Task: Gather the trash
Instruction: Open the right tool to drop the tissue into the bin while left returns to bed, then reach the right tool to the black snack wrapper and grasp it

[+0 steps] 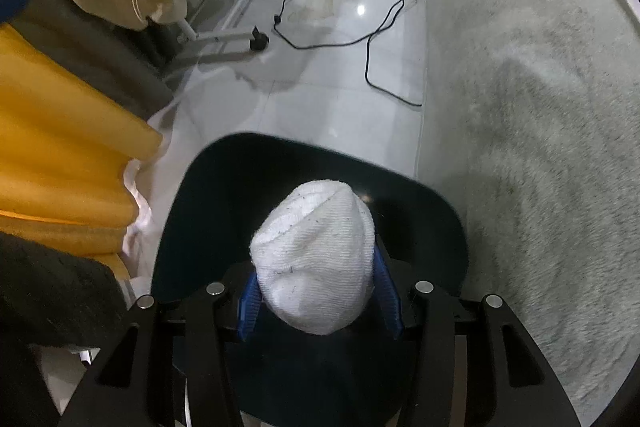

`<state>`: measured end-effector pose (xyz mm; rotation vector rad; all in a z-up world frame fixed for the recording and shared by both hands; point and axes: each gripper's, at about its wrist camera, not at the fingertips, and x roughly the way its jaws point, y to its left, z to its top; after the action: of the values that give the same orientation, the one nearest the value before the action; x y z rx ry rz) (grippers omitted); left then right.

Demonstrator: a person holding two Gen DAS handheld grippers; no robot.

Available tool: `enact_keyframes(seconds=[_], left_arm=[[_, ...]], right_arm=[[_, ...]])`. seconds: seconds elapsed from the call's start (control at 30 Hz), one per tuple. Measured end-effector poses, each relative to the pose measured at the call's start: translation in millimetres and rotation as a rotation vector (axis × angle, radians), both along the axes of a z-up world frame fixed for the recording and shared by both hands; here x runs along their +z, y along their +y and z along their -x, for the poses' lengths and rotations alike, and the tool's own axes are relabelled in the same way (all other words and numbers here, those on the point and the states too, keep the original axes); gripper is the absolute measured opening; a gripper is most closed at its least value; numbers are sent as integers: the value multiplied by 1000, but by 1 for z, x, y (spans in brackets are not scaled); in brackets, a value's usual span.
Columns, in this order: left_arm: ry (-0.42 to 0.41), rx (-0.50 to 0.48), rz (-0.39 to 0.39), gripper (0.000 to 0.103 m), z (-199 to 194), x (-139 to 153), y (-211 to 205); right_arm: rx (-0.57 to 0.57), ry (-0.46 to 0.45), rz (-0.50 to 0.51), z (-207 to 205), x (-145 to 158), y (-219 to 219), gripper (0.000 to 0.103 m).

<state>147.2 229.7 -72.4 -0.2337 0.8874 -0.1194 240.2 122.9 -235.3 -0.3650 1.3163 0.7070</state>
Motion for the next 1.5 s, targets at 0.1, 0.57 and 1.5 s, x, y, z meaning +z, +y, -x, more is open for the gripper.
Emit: enact_keyframes(seconds=[0.1,0.57,1.5], left_arm=[[-32,-11,-9,50,0,10,-4],[-116,-15,12,50,-8,43,-18],[-231,-95,49,74,-45,89,-114]], right_arm=[[6,13,29,3,-6,0,50],[10,4,5,11,12,-1,65],[-74,-363,-346,13,164,-106,72]])
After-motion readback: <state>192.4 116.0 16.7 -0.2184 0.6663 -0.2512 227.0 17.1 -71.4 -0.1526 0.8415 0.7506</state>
